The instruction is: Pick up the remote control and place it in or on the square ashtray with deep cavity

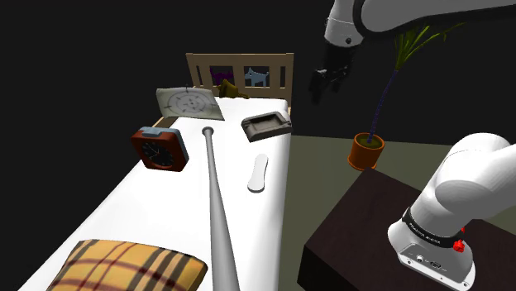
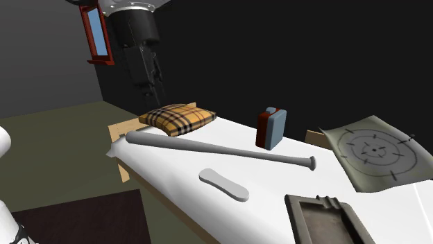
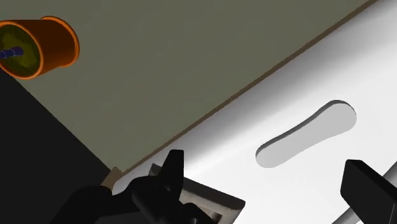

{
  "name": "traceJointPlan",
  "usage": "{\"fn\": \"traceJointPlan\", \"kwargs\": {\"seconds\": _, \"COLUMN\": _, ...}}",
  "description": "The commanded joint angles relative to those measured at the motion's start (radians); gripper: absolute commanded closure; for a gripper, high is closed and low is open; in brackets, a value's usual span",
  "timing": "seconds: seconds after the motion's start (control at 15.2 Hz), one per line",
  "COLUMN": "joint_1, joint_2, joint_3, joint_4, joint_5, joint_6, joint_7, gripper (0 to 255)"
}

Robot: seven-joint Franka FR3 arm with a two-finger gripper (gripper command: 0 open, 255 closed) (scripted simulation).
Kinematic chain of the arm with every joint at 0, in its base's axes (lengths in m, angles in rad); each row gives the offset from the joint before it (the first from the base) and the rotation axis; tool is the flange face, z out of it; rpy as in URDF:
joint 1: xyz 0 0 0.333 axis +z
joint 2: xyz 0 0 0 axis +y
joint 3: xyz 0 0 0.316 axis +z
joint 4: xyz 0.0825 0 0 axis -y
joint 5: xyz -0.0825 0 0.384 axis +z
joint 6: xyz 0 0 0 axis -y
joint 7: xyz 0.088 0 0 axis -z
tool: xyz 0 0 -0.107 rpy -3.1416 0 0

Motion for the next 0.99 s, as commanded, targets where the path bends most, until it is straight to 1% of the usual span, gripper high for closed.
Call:
{"fn": "traceJointPlan", "kwargs": {"seconds": 0.0, "joint_1": -0.007, "joint_2": 0.043, "joint_3": 0.036, "joint_4": -0.022, "joint_5": 0.018, "joint_6": 0.055, "joint_7": 0.077, "gripper": 0}}
{"fn": "traceJointPlan", "kwargs": {"seconds": 0.26, "joint_1": -0.026, "joint_2": 0.152, "joint_3": 0.097, "joint_4": -0.041, "joint_5": 0.041, "joint_6": 0.161, "joint_7": 0.214, "gripper": 0}}
{"fn": "traceJointPlan", "kwargs": {"seconds": 0.53, "joint_1": -0.049, "joint_2": 0.283, "joint_3": 0.155, "joint_4": -0.037, "joint_5": 0.05, "joint_6": 0.266, "joint_7": 0.353, "gripper": 0}}
{"fn": "traceJointPlan", "kwargs": {"seconds": 0.73, "joint_1": -0.067, "joint_2": 0.393, "joint_3": 0.194, "joint_4": -0.018, "joint_5": 0.043, "joint_6": 0.341, "joint_7": 0.461, "gripper": 0}}
{"fn": "traceJointPlan", "kwargs": {"seconds": 0.92, "joint_1": -0.085, "joint_2": 0.511, "joint_3": 0.228, "joint_4": 0.013, "joint_5": 0.021, "joint_6": 0.41, "joint_7": 0.574, "gripper": 0}}
